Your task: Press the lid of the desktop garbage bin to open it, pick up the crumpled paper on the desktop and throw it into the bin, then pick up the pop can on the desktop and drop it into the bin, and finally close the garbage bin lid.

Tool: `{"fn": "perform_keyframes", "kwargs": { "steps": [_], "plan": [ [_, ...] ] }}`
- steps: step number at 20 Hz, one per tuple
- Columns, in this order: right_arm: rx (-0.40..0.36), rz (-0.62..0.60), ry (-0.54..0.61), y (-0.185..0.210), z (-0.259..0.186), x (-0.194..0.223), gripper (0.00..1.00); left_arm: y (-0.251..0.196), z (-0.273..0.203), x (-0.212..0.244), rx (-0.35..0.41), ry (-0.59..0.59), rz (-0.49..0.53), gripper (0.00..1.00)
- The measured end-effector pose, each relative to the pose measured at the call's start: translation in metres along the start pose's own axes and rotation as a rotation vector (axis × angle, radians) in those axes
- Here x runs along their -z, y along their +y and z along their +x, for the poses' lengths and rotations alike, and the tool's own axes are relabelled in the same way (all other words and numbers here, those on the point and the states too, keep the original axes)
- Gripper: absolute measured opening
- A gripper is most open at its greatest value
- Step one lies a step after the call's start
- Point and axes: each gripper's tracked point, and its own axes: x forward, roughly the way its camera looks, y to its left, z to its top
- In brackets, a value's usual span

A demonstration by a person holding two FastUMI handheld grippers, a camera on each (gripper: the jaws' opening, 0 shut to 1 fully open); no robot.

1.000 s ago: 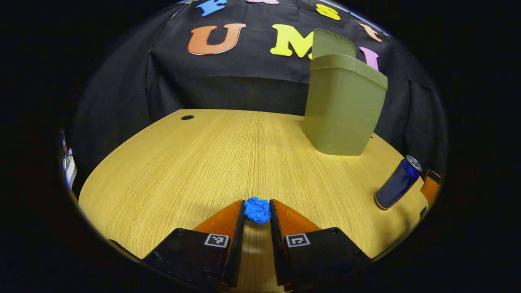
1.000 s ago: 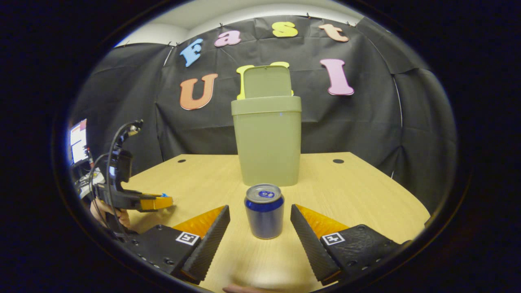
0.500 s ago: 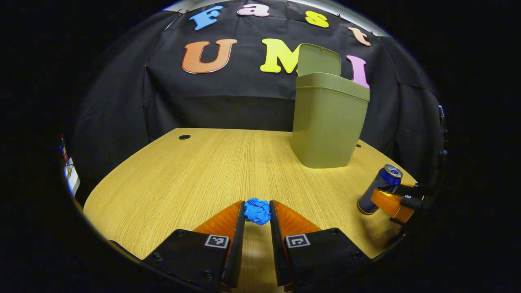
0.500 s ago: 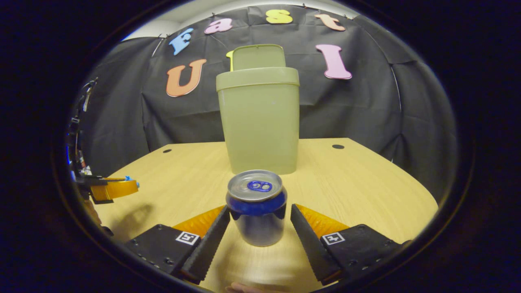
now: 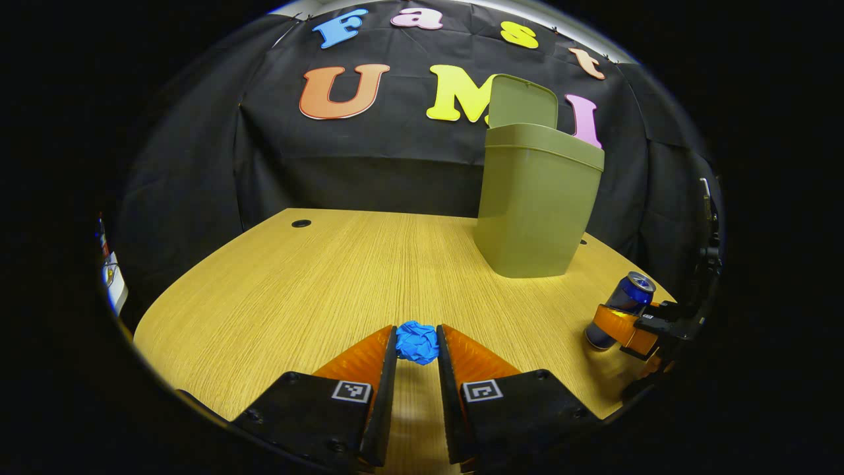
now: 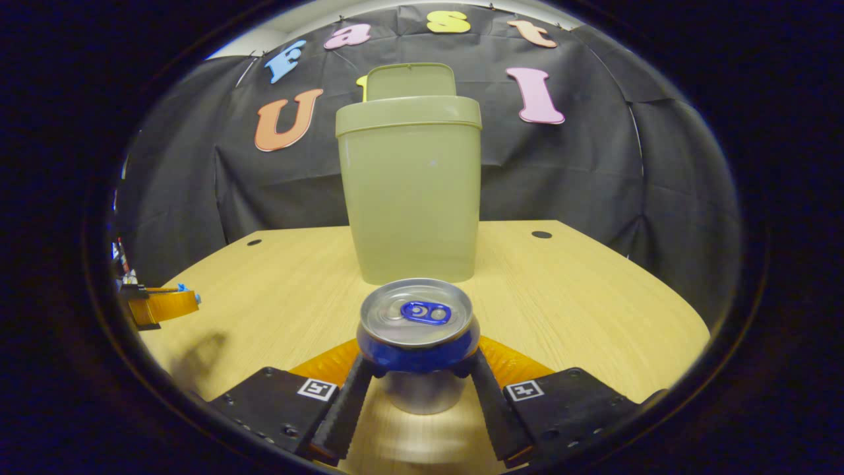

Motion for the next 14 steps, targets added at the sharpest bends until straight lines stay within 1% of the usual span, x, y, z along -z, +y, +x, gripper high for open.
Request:
{"fn": "perform_keyframes", "kwargs": {
  "steps": [2, 4, 5, 6, 9, 13, 14],
  "plan": [
    [-0.016, 0.013, -0.022, 0.002, -0.013, -0.017, 0.78, 0.001, -0.006, -0.011, -0.002, -0.005, -0.011, 0.36],
    [-0.042, 0.028, -0.042, 0.005, -0.031, -0.039, 0.78, -0.001, -0.008, -0.025, 0.013, 0.002, -0.028, 0.36],
    [-0.044, 0.028, -0.050, 0.003, -0.040, -0.050, 0.80, -0.002, -0.009, -0.035, 0.019, 0.001, -0.031, 0.36],
    [-0.047, 0.030, -0.059, 0.000, -0.046, -0.062, 0.78, -0.001, -0.011, -0.047, 0.014, -0.010, -0.028, 0.36],
    [-0.048, 0.031, -0.085, -0.007, -0.065, -0.095, 0.77, -0.007, -0.011, -0.091, 0.012, -0.055, -0.005, 0.36],
    [-0.052, 0.006, -0.114, -0.014, -0.082, -0.122, 0.77, -0.034, 0.001, -0.165, 0.062, -0.127, 0.024, 0.36],
    [-0.050, -0.001, -0.120, -0.017, -0.085, -0.125, 0.76, -0.046, 0.005, -0.186, 0.083, -0.151, 0.039, 0.36]
  ]
}}
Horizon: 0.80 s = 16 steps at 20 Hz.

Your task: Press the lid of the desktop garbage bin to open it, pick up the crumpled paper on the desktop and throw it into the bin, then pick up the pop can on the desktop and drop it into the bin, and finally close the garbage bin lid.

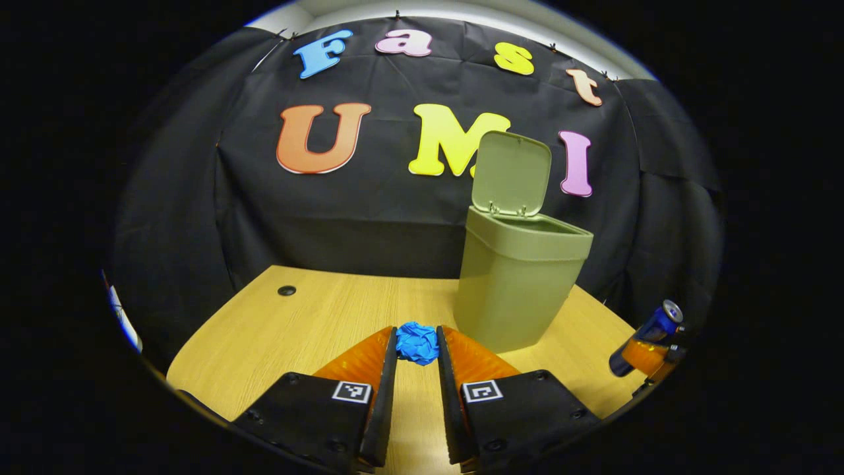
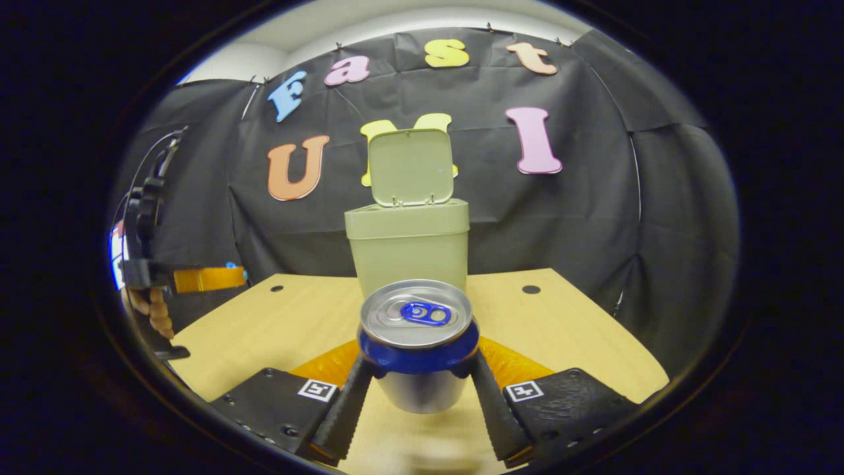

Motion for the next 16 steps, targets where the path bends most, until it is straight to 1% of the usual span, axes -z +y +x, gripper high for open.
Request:
{"fn": "perform_keyframes", "kwargs": {
  "steps": [1, 2, 3, 4, 5, 6, 7, 8, 11, 13, 16],
  "plan": [
    [0.001, -0.007, -0.003, -0.003, -0.001, -0.003, 0.77, -0.006, 0.008, -0.017, 0.000, -0.007, 0.006, 0.36],
    [0.001, -0.014, -0.007, -0.006, -0.001, -0.005, 0.77, -0.019, 0.017, -0.033, 0.025, -0.023, 0.007, 0.36],
    [0.004, -0.020, -0.007, -0.010, 0.000, -0.007, 0.77, -0.026, 0.026, -0.047, 0.023, -0.026, 0.007, 0.36],
    [0.006, -0.020, -0.006, -0.015, 0.001, -0.007, 0.77, -0.035, 0.035, -0.062, 0.022, -0.045, 0.025, 0.36],
    [0.005, -0.017, -0.004, -0.019, 0.001, -0.008, 0.77, -0.047, 0.044, -0.078, 0.039, -0.066, 0.051, 0.36],
    [0.006, -0.013, -0.002, -0.022, 0.002, -0.007, 0.79, -0.057, 0.054, -0.094, 0.035, -0.082, 0.065, 0.36],
    [0.011, -0.009, 0.001, -0.027, 0.004, -0.006, 0.79, -0.069, 0.064, -0.104, 0.048, -0.088, 0.074, 0.36],
    [0.015, -0.003, 0.002, -0.032, 0.006, -0.006, 0.79, -0.083, 0.076, -0.111, 0.074, -0.088, 0.071, 0.36],
    [0.029, 0.015, 0.014, -0.047, 0.009, -0.001, 0.79, -0.114, 0.114, -0.127, 0.117, -0.074, 0.042, 0.36],
    [0.040, 0.023, 0.018, -0.056, 0.012, 0.002, 0.79, -0.126, 0.139, -0.133, 0.123, -0.062, 0.045, 0.36],
    [0.055, 0.039, 0.031, -0.071, 0.013, 0.009, 0.79, -0.145, 0.172, -0.126, 0.140, -0.024, 0.045, 0.36]
  ]
}}
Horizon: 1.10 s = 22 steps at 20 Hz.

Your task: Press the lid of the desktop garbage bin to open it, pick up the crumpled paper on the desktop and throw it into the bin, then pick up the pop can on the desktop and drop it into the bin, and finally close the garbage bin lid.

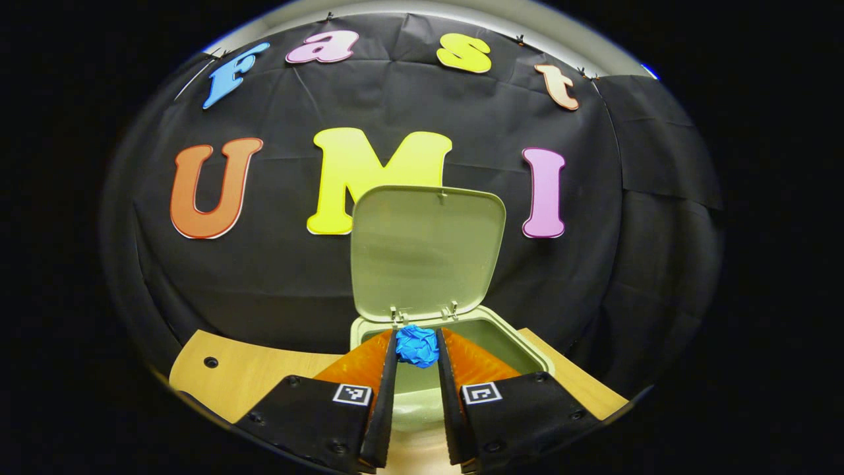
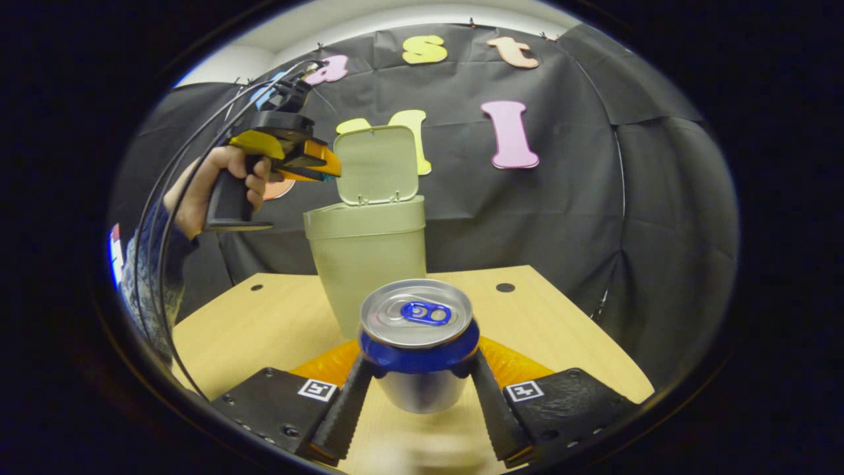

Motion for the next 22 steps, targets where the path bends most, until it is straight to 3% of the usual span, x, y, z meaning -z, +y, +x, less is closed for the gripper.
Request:
{"fn": "perform_keyframes", "kwargs": {
  "steps": [5, 11, 15, 18, 20, 22],
  "plan": [
    [0.014, 0.024, 0.019, -0.016, 0.004, 0.009, 0.77, -0.016, 0.032, 0.019, 0.032, 0.031, -0.023, 0.36],
    [0.016, 0.023, 0.036, -0.016, 0.010, 0.019, 0.79, -0.018, 0.026, 0.015, 0.049, 0.029, -0.038, 0.38],
    [0.010, 0.007, 0.043, -0.007, 0.009, 0.024, 0.80, -0.015, 0.018, 0.009, 0.023, 0.018, -0.022, 0.56],
    [0.004, -0.002, 0.044, -0.004, 0.008, 0.026, 0.80, -0.014, 0.012, 0.013, 0.034, 0.037, -0.032, 0.83],
    [0.000, -0.011, 0.042, -0.002, 0.007, 0.026, 0.78, -0.012, 0.004, 0.010, 0.043, 0.026, -0.047, 0.93],
    [-0.021, -0.016, 0.039, 0.004, 0.005, 0.022, 0.78, -0.009, -0.010, 0.001, 0.051, -0.004, -0.060, 0.96]
  ]
}}
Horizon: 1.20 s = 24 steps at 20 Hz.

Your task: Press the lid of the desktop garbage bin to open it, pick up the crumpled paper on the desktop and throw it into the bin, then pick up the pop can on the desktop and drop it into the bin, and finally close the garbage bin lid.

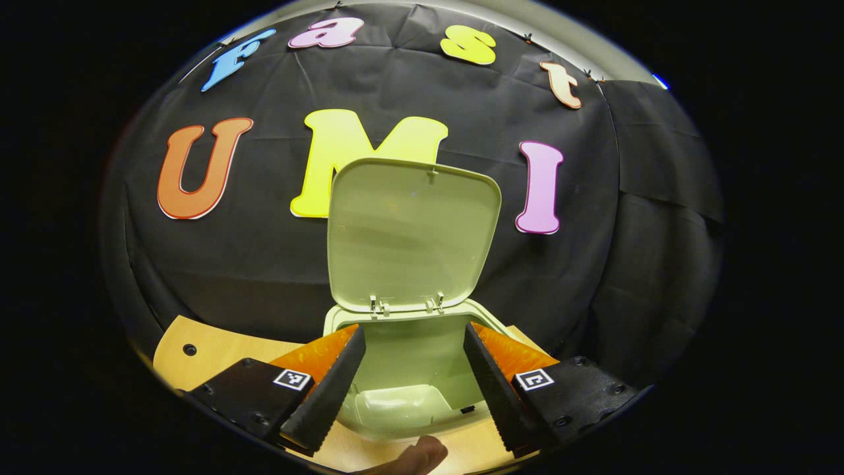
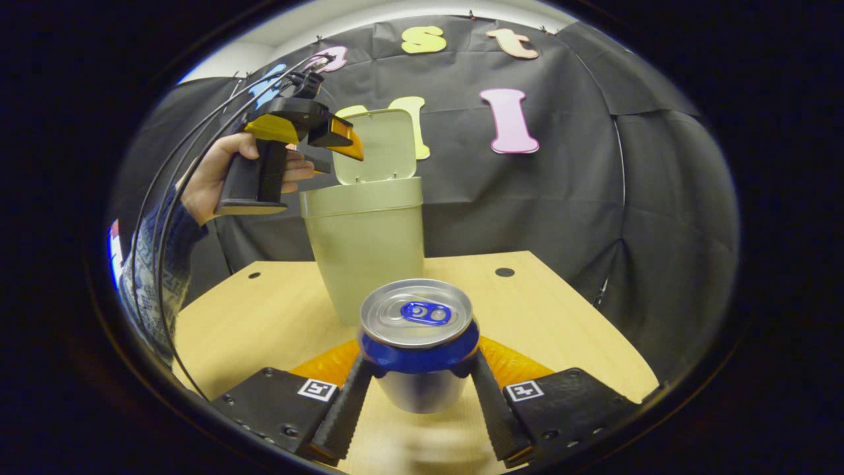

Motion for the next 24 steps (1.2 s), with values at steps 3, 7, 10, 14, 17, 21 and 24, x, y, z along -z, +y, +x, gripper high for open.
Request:
{"fn": "perform_keyframes", "kwargs": {
  "steps": [3, 7, 10, 14, 17, 21, 24],
  "plan": [
    [-0.030, -0.015, -0.012, 0.013, -0.002, -0.015, 0.77, 0.009, -0.027, -0.009, -0.008, -0.044, 0.015, 0.96],
    [-0.063, -0.020, -0.054, 0.030, -0.002, -0.052, 0.77, 0.033, -0.075, -0.004, -0.045, -0.065, 0.028, 0.98],
    [-0.087, -0.009, -0.079, 0.042, 0.004, -0.087, 0.80, 0.059, -0.109, 0.003, -0.095, -0.106, 0.049, 1.00],
    [-0.071, -0.046, -0.172, 0.048, 0.023, -0.173, 0.79, 0.090, -0.152, 0.032, -0.138, -0.108, 0.078, 0.98],
    [-0.100, -0.059, -0.196, 0.067, 0.051, -0.225, 0.79, 0.105, -0.179, 0.048, -0.167, -0.122, 0.085, 0.98],
    [-0.111, -0.076, -0.188, 0.085, 0.105, -0.269, 0.77, 0.137, -0.218, 0.069, -0.254, -0.140, 0.088, 0.98],
    [-0.113, -0.063, -0.136, 0.100, 0.150, -0.272, 0.77, 0.152, -0.239, 0.078, -0.298, -0.158, 0.076, 0.98]
  ]
}}
